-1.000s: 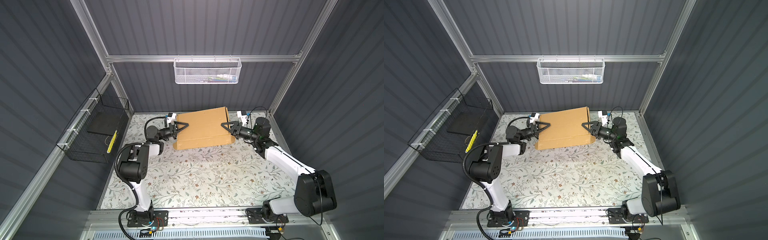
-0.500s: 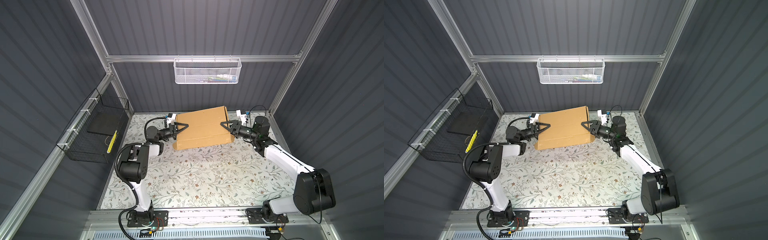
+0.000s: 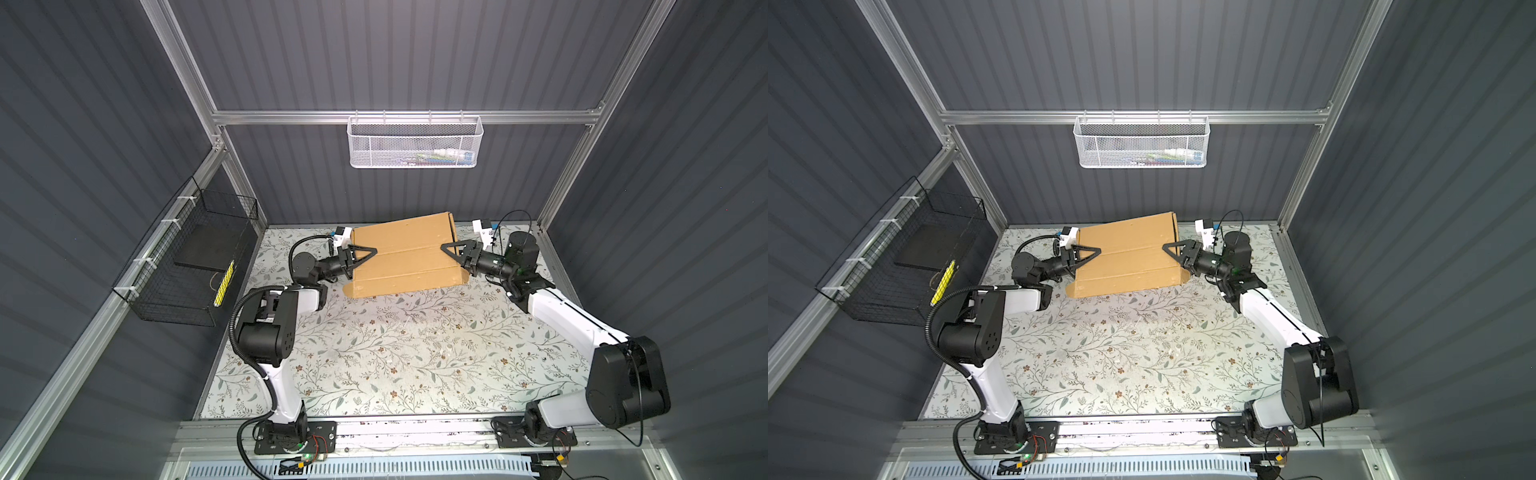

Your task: Fold the paper box

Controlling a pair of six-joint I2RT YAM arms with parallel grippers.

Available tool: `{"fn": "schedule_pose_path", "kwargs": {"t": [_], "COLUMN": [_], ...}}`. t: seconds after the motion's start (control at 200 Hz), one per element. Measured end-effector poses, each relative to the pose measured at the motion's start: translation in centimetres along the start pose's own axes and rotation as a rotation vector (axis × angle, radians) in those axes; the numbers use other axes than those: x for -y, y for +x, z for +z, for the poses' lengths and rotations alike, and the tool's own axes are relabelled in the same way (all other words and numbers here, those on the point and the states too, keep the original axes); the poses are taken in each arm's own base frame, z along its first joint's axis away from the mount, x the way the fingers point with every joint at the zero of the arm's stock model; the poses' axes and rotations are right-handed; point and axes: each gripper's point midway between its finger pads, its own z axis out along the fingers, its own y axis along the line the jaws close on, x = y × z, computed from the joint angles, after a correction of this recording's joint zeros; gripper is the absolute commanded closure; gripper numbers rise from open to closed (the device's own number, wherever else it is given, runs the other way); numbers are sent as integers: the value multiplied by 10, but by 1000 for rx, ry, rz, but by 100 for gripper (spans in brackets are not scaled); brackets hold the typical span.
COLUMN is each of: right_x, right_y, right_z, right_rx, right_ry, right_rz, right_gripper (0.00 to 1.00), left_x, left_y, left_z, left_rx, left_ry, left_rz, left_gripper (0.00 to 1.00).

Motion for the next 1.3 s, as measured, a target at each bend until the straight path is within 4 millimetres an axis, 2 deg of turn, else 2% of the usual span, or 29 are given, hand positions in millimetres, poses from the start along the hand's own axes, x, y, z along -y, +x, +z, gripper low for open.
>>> {"fn": "schedule_pose_path", "kwargs": {"t": [0.2, 0.52, 0.695, 0.896, 1.161, 1.301], "right_x": [5, 12, 10, 12, 11, 21], "right_y": [0, 0, -2, -4, -10, -15], "right_z": [1, -9, -23, -50, -78, -84], "right_rx": [9, 37, 67, 116, 191, 215], "right_ry": [24, 51, 60, 117, 250, 320], "right_rz": [0, -3, -37, -104, -312, -421], "right_gripper": [36, 23, 19, 17, 15, 15], "left_x": [1, 1, -2, -6, -37, -45], "left_y": [2, 5, 2, -7, -9, -8], "left_z": [2, 5, 2, -9, -26, -28], "left_rx": [-5, -15, -7, 22, 69, 100], "left_ry": [5, 9, 5, -6, -37, -38], "left_rz": [0, 3, -16, -53, -239, -335], "left_gripper": [52, 53, 53, 53, 52, 51]}}
